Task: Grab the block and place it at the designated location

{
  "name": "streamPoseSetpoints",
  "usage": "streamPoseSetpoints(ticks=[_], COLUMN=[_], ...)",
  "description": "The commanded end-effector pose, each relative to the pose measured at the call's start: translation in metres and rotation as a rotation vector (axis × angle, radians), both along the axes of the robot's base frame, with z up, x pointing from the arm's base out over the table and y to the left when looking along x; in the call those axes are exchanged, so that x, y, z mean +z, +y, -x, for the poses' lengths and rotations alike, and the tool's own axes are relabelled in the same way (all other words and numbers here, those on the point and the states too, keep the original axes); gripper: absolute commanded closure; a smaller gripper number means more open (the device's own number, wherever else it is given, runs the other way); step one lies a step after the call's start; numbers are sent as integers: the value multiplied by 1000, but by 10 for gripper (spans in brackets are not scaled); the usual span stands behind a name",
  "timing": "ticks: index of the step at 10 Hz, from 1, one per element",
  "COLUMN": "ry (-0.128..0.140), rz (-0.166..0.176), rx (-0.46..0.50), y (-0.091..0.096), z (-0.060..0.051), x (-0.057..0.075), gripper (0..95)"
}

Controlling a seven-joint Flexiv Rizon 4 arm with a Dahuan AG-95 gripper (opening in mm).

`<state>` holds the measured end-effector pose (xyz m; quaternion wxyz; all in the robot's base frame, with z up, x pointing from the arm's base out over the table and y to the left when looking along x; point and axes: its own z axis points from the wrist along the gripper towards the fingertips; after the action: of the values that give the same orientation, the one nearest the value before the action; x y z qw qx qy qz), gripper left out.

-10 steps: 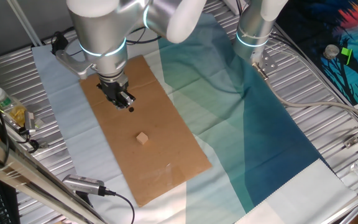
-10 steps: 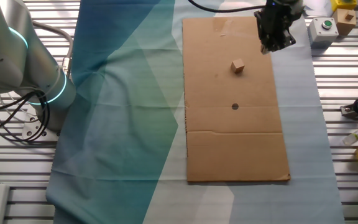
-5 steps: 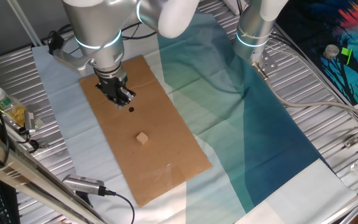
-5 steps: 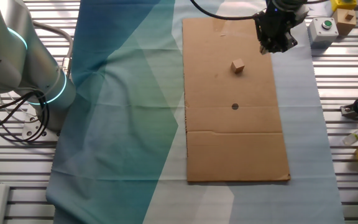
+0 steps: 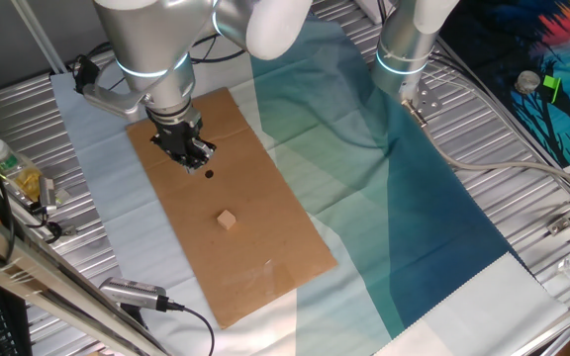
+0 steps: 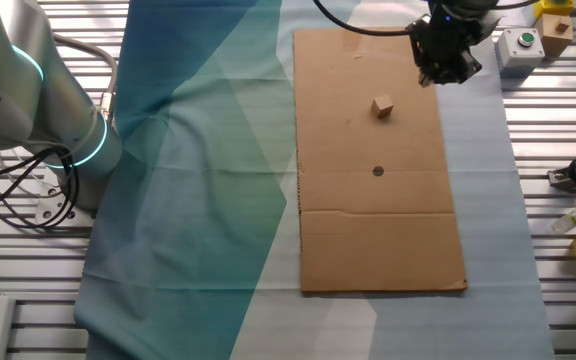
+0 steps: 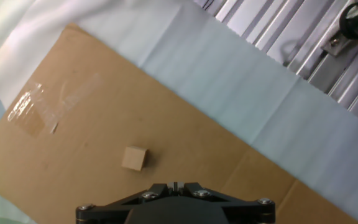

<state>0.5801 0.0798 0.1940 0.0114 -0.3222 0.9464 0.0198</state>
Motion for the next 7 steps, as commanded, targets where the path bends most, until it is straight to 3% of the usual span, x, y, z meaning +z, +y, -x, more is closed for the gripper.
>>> streamPoseSetpoints(ticks=[1,2,3,4,6,7], ry=[0,5,4,4,6,4], rz=[-14,-10,-8,-11,-11,-10], rx=[11,22,26,35,64,65], y=[0,0,0,1,1,9], z=[-1,-1,-1,-1,0,7], x=[0,0,0,0,-1,-3], gripper=[950,760,380,190,190,0])
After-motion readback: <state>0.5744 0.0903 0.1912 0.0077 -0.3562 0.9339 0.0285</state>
